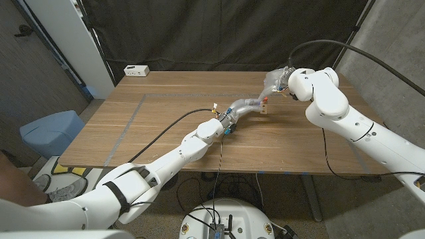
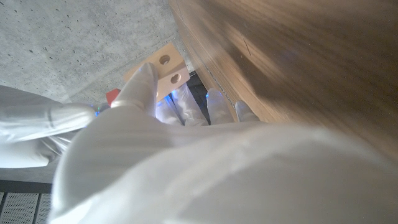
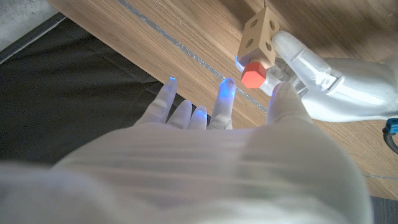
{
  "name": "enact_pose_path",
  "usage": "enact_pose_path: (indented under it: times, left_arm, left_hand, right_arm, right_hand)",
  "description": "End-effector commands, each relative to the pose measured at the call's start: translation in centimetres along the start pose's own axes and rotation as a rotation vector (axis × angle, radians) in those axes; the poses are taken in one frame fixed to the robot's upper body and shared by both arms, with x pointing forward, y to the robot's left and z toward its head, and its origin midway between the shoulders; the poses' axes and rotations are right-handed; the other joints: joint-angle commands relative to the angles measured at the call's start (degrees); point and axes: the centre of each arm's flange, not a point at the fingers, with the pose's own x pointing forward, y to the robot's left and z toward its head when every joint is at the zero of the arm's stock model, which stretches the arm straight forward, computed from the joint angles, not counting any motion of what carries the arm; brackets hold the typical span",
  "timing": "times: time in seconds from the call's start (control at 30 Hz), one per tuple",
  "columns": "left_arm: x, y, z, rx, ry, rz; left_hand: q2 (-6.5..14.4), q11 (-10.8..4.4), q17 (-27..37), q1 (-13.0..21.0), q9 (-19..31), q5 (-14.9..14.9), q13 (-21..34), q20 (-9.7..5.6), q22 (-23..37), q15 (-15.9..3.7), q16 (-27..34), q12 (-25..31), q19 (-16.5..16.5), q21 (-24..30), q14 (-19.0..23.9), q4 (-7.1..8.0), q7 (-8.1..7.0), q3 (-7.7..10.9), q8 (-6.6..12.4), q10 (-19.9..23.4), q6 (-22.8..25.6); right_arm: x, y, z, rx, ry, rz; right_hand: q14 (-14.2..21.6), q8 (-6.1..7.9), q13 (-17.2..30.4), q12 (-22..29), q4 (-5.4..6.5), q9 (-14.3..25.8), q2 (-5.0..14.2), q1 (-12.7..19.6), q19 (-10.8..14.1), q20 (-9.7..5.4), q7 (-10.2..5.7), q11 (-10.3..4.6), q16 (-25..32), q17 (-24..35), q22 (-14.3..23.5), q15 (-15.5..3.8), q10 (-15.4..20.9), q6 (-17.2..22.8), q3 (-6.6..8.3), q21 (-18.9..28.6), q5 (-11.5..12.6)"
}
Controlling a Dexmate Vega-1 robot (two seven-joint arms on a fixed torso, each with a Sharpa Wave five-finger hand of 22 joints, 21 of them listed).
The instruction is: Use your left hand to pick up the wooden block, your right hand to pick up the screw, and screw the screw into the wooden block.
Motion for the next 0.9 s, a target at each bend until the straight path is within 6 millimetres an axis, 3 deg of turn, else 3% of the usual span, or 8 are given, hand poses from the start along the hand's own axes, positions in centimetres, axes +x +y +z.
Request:
enact_pose_path:
  times: [0.03, 0.4, 0.9]
  left_arm:
    - [-0.07, -0.15, -0.02, 0.001, 0.002, 0.001]
    - [-0.09, -0.28, 0.02, 0.0, 0.002, -0.001]
    - [-0.27, -0.59, 0.04, -0.003, 0.0, -0.001]
  left_hand:
    - [2.19, 0.02, -0.03, -1.28, 0.19, 0.37, 0.01, 0.12, 0.29, -0.97, -0.1, 0.41, 0.36, 0.35, 0.49, 4.1, 2.32, 4.55, 0.54, 0.21, 2.94]
    - [2.23, 0.02, -0.01, -1.45, 0.19, 0.36, -0.05, 0.07, 0.29, -0.99, -0.08, 0.41, 0.37, 0.35, 0.49, 4.1, 2.38, 4.64, 0.53, 0.22, 2.93]
    - [2.29, 0.1, 0.0, -1.7, 0.2, 0.37, -0.06, 0.03, 0.29, -0.87, -0.09, 0.45, 0.49, 0.39, 0.45, 4.11, 2.53, 4.82, 0.54, 0.23, 3.02]
  right_arm:
    - [-0.29, -0.28, 0.24, -0.033, -0.005, 0.024]
    - [-0.29, -0.09, 0.39, -0.059, 0.012, 0.009]
    - [-0.5, 0.34, 0.67, -0.065, 0.017, -0.029]
  right_hand:
    - [-0.53, -0.25, 0.13, 0.02, -0.62, -0.12, -0.32, 2.47, -0.37, -0.09, -0.6, -0.57, 0.12, 0.06, 0.11, 0.06, -0.97, -0.52, 0.68, 0.03, -0.09]
    - [-0.82, -0.22, 0.09, 0.34, -0.95, -0.25, -0.91, 6.09, -0.16, -0.34, -2.0, -1.62, 0.33, 0.06, 0.1, -0.64, -1.45, -0.42, 1.85, 0.22, 0.02]
    - [0.35, 1.29, 0.07, 1.02, -0.2, -0.17, -1.03, 8.8, 1.07, -1.49, -2.89, -2.97, 0.86, 0.02, 0.14, -1.79, -0.05, 3.14, 2.73, 0.58, 0.06]
